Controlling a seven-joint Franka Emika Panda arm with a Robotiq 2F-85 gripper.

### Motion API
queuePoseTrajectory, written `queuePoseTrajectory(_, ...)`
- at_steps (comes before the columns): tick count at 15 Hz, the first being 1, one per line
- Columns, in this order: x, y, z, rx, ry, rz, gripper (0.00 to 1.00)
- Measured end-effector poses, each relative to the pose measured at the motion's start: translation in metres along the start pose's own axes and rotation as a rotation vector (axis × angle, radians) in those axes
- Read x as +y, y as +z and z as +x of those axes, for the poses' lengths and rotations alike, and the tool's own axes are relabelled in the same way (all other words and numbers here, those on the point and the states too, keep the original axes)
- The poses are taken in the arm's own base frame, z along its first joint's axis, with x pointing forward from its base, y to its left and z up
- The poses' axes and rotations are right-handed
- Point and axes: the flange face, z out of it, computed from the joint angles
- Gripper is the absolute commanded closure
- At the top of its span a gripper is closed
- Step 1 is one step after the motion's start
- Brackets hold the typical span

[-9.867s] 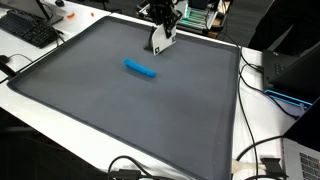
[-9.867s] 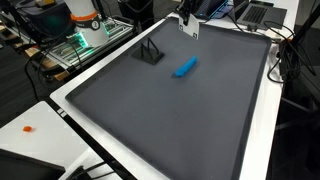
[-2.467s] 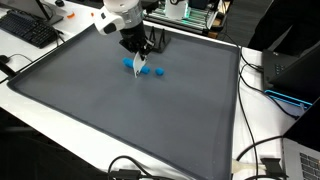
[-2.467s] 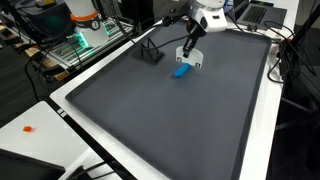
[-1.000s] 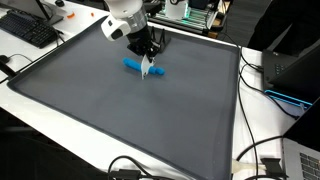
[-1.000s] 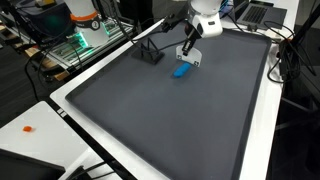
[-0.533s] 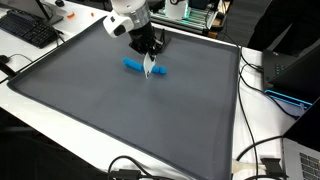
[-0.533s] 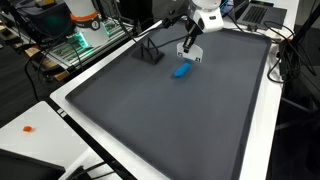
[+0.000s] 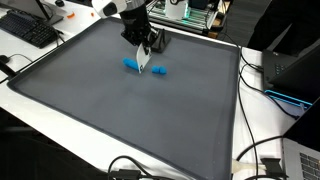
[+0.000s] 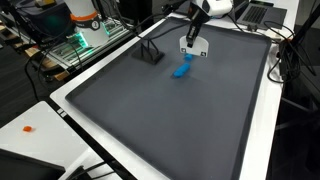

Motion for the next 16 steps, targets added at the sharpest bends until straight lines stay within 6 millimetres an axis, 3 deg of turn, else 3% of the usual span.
queuePoseTrajectory(8, 0.025, -0.004, -0.002, 0.003, 0.006, -0.055, 0.99)
queuePoseTrajectory(16, 0.034, 0.023, 0.002, -0.014, 0.01, -0.063, 0.99)
